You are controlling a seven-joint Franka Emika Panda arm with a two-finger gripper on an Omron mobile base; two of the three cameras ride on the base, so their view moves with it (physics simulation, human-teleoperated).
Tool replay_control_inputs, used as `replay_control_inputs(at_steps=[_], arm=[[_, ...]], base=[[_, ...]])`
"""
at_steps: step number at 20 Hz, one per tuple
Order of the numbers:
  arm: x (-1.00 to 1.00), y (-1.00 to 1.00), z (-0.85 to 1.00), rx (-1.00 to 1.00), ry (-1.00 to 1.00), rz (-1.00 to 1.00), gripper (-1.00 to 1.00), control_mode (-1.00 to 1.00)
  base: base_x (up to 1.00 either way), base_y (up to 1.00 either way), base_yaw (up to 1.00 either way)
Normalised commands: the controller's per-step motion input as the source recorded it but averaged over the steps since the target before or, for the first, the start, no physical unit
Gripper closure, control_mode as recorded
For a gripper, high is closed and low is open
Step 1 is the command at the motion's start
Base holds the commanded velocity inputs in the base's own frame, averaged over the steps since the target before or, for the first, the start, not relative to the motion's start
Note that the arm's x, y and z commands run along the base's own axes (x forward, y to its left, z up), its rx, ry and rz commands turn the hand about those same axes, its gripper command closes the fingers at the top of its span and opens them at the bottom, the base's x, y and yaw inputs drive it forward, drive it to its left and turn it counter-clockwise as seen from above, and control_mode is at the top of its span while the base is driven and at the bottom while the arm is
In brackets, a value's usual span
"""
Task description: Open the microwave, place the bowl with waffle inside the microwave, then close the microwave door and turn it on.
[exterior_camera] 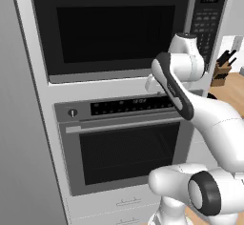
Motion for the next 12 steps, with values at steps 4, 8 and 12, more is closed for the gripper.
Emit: replay_control_inputs(at_steps=[4,8,12], arm=[[-0.24,0.00,-0.04,0.00,0.00,0.00,-1.00,-1.00],[-0.63,0.00,-0.35,-0.05,-0.02,0.00,-1.00,-1.00],[-0.66,0.05,-0.54,-0.08,-0.03,0.00,-1.00,-1.00]], base=[[0.00,0.00,0.00],[0.00,0.00,0.00],[0.00,0.00,0.00]])
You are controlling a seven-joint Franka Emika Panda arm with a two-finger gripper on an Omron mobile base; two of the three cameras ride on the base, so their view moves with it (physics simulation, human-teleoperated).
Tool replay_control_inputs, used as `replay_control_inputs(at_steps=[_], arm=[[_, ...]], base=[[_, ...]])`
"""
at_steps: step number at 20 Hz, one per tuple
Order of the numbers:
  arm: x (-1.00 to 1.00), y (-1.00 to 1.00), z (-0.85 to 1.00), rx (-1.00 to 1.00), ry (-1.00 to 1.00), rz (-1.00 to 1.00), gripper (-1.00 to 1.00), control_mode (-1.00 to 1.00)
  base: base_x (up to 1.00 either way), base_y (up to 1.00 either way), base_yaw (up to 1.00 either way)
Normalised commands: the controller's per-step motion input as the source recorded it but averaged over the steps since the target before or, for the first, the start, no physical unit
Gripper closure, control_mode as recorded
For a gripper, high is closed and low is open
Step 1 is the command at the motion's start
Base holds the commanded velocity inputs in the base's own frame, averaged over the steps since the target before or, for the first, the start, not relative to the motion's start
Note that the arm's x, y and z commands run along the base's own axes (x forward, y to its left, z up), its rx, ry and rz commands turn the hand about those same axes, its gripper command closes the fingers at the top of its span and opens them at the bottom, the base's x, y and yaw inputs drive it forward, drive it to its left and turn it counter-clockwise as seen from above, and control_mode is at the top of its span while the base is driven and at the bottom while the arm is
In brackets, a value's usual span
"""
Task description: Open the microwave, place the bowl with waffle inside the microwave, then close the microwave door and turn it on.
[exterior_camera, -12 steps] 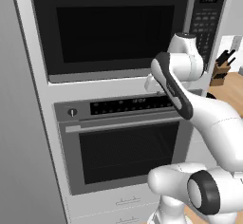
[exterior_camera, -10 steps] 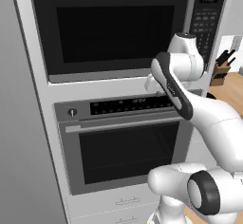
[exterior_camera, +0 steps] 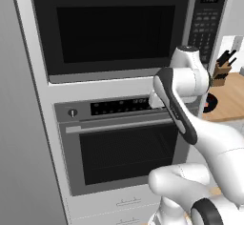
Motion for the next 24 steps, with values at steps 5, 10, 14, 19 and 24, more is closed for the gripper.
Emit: replay_control_inputs(at_steps=[5,10,14,19,24], arm=[[-0.52,0.17,-0.62,-0.10,-0.05,0.00,-1.00,-1.00],[-0.32,0.02,-0.28,-0.03,-0.03,0.00,-1.00,-1.00],[0.00,0.00,0.00,0.00,0.00,0.00,-1.00,1.00],[0.00,0.00,0.00,0.00,0.00,0.00,-1.00,1.00],[0.00,0.00,0.00,0.00,0.00,0.00,-1.00,1.00]], base=[[0.00,0.00,0.00],[0.00,0.00,0.00],[-0.22,-0.14,0.03],[-0.02,-0.47,0.07],[0.00,-0.52,0.10]])
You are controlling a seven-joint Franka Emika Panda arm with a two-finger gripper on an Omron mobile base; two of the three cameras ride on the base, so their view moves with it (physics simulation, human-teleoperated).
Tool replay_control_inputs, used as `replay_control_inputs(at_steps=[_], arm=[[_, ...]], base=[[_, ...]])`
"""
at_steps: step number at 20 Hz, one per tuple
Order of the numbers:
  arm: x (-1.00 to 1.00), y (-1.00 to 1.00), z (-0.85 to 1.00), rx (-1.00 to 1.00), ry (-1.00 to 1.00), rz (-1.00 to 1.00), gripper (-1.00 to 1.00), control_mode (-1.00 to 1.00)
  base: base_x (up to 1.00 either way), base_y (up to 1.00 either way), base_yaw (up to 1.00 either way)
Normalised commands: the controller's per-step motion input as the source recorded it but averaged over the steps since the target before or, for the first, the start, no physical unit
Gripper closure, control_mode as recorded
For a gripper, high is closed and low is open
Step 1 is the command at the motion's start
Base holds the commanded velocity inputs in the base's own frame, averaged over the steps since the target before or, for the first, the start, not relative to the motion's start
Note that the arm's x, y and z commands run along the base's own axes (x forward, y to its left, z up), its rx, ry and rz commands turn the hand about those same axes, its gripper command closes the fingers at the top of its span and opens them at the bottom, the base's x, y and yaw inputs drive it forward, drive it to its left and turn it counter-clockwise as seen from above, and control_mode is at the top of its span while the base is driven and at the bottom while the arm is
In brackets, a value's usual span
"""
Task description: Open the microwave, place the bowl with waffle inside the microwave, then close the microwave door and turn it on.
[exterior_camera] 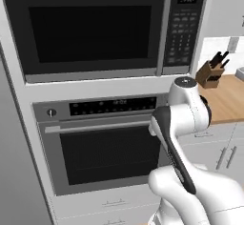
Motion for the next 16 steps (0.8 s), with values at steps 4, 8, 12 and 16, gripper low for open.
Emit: replay_control_inputs(at_steps=[4,8,12,16], arm=[[0.00,0.00,0.00,0.00,0.00,0.00,-1.00,1.00],[0.00,0.00,0.00,0.00,0.00,0.00,-1.00,1.00],[0.00,0.00,0.00,0.00,0.00,0.00,-1.00,1.00],[0.00,0.00,0.00,0.00,0.00,0.00,-1.00,1.00]], base=[[0.00,-0.52,0.16],[0.00,-0.50,0.21],[0.00,-0.46,0.25],[0.00,-0.41,0.29]])
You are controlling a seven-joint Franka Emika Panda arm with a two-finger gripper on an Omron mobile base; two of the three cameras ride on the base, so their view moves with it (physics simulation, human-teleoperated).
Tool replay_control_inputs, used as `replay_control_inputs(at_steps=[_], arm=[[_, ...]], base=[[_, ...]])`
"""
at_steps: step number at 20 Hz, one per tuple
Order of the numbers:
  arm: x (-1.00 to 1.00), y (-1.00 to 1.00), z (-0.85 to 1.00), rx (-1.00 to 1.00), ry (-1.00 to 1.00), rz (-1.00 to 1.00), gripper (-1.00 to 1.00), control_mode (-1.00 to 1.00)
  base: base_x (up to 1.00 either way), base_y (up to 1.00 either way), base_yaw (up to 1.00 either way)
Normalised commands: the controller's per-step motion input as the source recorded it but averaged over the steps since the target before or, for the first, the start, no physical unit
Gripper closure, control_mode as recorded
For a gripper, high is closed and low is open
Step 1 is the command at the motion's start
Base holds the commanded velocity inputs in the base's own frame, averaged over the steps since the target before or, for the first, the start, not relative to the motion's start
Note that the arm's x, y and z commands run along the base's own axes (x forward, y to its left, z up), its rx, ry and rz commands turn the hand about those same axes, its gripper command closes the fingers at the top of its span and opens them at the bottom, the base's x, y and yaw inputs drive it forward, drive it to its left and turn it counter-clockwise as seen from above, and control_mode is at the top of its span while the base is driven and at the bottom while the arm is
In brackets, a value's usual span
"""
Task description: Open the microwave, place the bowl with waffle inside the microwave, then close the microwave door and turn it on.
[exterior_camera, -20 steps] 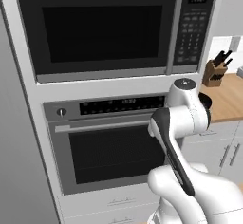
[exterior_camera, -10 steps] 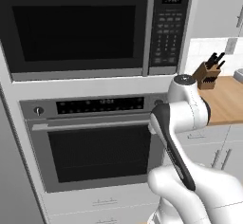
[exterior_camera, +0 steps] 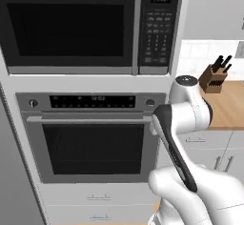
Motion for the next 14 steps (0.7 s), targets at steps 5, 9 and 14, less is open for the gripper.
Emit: replay_control_inputs(at_steps=[5,9,14], arm=[[0.00,0.00,0.00,0.00,0.00,0.00,-1.00,1.00],[0.00,0.00,0.00,0.00,0.00,0.00,-1.00,1.00],[0.00,0.24,0.21,0.02,-0.14,0.05,-1.00,-1.00]], base=[[0.00,-0.30,0.34],[0.00,-0.13,0.28],[0.00,0.00,0.00]])
